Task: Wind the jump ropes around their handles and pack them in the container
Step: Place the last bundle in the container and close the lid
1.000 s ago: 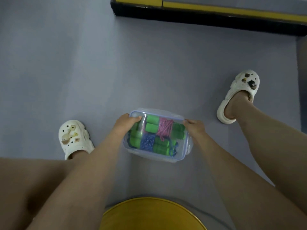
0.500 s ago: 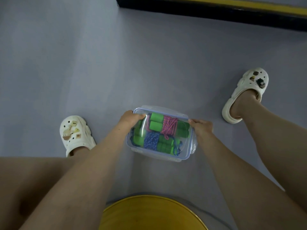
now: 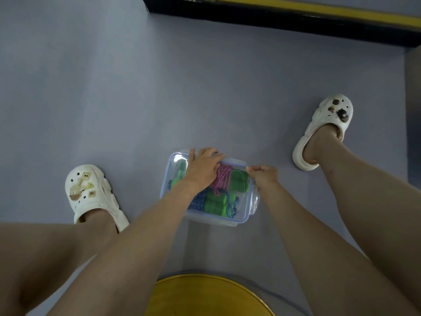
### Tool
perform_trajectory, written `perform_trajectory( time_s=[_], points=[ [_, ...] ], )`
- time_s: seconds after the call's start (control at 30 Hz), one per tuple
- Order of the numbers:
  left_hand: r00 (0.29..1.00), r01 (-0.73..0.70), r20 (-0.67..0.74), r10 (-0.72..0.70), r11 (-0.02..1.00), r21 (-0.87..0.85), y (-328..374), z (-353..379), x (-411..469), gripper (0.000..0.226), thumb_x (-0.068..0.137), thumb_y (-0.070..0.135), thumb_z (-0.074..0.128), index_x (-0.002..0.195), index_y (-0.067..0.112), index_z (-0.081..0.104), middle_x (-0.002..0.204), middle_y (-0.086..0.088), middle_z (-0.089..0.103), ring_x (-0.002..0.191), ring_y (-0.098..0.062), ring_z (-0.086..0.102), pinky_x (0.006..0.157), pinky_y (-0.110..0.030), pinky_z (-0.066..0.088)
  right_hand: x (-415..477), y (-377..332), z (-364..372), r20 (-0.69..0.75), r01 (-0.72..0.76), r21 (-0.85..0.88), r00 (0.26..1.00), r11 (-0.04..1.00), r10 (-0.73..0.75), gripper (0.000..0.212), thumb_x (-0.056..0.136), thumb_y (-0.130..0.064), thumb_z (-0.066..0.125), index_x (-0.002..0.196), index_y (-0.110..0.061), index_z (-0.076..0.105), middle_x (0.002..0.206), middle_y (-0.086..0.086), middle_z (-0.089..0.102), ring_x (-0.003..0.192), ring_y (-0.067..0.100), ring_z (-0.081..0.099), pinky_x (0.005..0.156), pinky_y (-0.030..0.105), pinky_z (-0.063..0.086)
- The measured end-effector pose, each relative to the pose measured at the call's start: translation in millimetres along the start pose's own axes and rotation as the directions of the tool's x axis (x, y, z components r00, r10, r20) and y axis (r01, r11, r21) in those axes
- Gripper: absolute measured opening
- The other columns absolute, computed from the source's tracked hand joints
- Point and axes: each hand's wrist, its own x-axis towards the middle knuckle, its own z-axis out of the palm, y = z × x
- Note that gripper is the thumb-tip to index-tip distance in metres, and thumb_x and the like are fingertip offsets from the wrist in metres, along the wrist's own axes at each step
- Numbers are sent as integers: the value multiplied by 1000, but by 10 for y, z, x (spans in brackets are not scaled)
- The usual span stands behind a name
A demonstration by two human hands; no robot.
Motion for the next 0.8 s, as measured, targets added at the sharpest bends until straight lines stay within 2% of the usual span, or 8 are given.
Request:
perform_trajectory(
  time_s=[0.13,0.2,0.4,0.5,0.63,0.73,0.8],
  points=[
    [1000,26,6,-26,994,-105,171,104,105,34,100,29,42,131,34,55,132,5,47,132,-14,35,114,-48,-4,35,40,36,-7,0,29,1000,1000,0,24,78,-12,76,61,-18,59,73,7,64,75,23,61,79,37,55],
    [998,55,-14,-58,984,-170,228,141,138,31,100,32,44,126,34,59,127,7,51,128,-12,38,113,-43,-5,43,51,41,-4,2,22,1000,1000,-2,23,78,-13,76,62,-19,59,78,9,65,76,23,62,82,38,55],
    [997,74,-12,-75,991,-108,266,177,153,31,97,45,45,119,34,63,123,8,52,127,-13,37,113,-47,-2,63,73,54,-21,-19,21,1000,1000,20,23,78,-16,76,62,-19,58,87,13,67,78,23,61,81,36,54],
    [997,54,-41,-60,990,-131,298,195,181,25,98,38,47,112,29,65,117,9,52,122,-11,41,112,-43,-2,49,49,52,-30,-11,12,999,1000,11,25,80,-15,74,61,-20,57,82,10,65,75,22,59,76,32,52],
    [996,34,-77,-47,985,-168,322,237,211,17,98,29,49,102,24,64,101,11,50,113,-12,48,111,-37,6,50,51,35,-38,-9,-1,999,1000,9,24,81,-16,73,63,-20,57,79,7,62,71,20,56,67,26,45],
    [997,35,-63,-50,973,-227,290,214,230,20,95,31,53,106,21,67,110,4,56,111,-12,50,112,-36,6,46,62,32,-29,-9,-18,1000,1000,8,22,82,-18,72,65,-20,58,81,7,63,72,21,57,67,25,44],
    [998,-11,-56,-3,969,-246,217,172,220,25,95,31,55,113,18,68,115,-1,57,111,-14,52,110,-31,10,36,62,25,-26,-9,-9,1000,1000,8,20,82,-18,72,67,-18,59,81,7,64,73,21,57,68,25,45]
  ],
)
